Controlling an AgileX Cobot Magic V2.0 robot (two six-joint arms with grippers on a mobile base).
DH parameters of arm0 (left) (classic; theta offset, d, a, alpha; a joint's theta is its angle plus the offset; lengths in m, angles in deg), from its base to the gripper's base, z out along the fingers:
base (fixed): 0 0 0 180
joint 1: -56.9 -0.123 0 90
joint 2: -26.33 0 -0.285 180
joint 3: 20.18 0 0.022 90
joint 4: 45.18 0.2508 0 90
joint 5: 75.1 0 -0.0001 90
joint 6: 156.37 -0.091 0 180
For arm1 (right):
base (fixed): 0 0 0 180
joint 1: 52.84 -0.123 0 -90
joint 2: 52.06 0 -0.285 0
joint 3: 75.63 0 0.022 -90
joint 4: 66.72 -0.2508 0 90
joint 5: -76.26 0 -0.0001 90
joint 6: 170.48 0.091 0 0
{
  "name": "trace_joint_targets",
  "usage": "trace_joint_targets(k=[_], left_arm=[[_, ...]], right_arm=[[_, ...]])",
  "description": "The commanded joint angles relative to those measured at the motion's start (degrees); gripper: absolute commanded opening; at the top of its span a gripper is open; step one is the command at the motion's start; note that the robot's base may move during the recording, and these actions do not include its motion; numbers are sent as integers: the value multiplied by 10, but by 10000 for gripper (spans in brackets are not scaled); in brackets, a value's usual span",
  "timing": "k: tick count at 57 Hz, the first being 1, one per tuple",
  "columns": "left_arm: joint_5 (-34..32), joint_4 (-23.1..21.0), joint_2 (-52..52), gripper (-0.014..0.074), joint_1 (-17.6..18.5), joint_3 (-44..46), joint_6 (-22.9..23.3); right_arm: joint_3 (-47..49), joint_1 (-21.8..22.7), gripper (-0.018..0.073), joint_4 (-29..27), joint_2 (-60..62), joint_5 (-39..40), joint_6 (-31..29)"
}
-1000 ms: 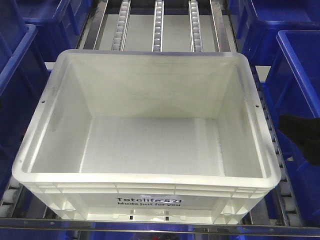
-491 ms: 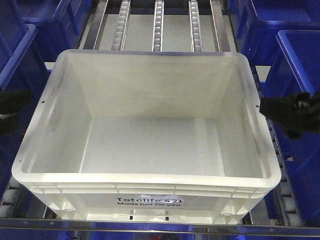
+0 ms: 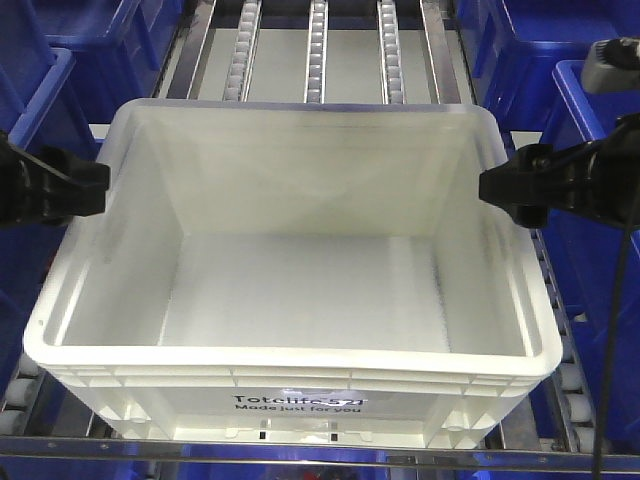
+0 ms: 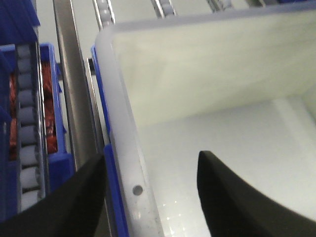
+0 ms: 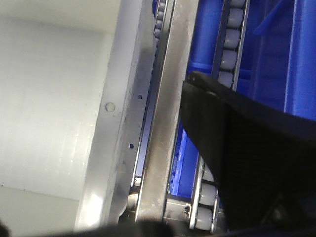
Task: Move bin from left to right shelf
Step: 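Lower both grippers onto the tote's side rims and close them, then pull the gripped tote off the roller shelf toward the robot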
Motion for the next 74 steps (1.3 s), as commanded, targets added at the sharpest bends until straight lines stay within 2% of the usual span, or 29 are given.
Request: trace_joint_targets(k=[1, 34, 74], left_arm=[[-30, -2, 8, 405, 3, 21, 9], [-19, 0, 71, 405, 3, 21, 9], [-20, 1, 85, 405, 3, 21, 9]], right_arm=[[20, 3, 659, -1, -4, 32, 0], [20, 3, 635, -4, -81, 28, 0], [20, 3, 590, -21, -119, 29, 0]])
